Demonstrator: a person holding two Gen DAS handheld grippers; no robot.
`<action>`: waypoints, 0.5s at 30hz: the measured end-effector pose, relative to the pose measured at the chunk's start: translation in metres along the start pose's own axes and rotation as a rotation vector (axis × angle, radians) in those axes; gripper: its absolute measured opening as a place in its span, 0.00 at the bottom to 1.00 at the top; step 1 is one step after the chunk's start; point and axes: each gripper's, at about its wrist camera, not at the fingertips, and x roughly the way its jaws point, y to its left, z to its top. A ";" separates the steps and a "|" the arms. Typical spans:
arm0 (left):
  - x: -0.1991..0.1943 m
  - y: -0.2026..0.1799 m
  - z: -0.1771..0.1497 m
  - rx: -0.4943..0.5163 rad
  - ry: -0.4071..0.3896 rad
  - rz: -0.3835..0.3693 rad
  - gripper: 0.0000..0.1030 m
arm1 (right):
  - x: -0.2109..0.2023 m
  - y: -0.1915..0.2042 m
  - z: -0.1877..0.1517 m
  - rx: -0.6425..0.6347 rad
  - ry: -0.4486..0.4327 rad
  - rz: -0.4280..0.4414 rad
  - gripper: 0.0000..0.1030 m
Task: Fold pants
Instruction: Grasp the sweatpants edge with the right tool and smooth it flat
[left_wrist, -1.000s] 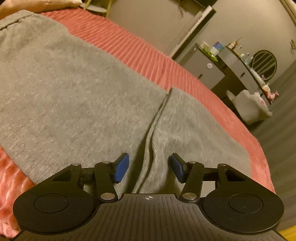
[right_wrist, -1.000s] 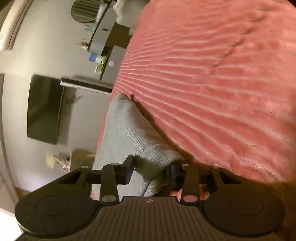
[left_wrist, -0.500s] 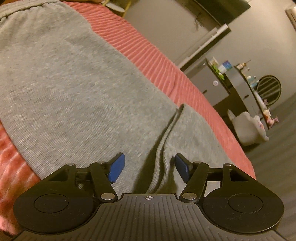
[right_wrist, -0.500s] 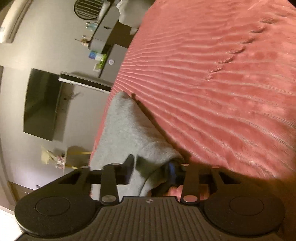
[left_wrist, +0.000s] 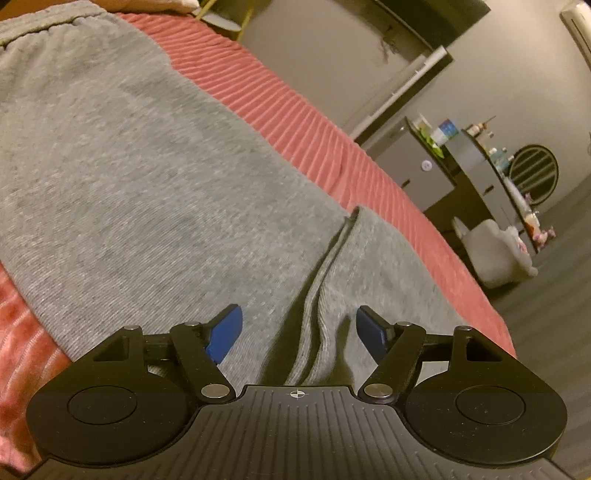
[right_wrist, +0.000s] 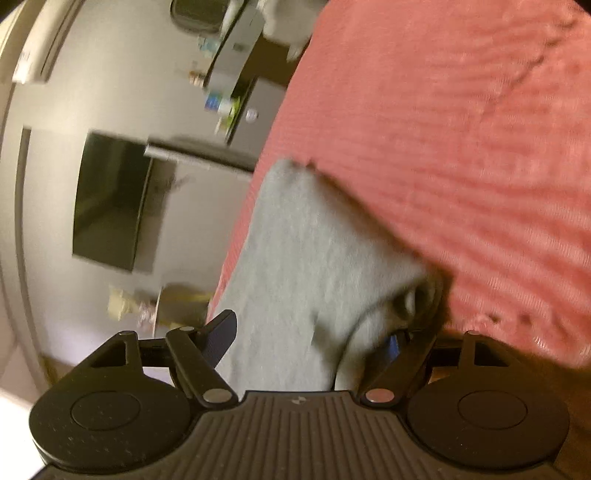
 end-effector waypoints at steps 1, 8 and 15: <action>0.000 -0.001 -0.001 0.007 -0.002 0.003 0.73 | -0.001 -0.002 0.003 0.001 -0.006 -0.012 0.69; -0.001 0.004 0.002 -0.021 -0.008 -0.004 0.72 | -0.013 -0.006 0.007 -0.071 0.031 -0.136 0.26; -0.008 -0.007 0.000 0.073 -0.079 0.073 0.60 | -0.031 0.032 0.005 -0.342 0.097 -0.278 0.29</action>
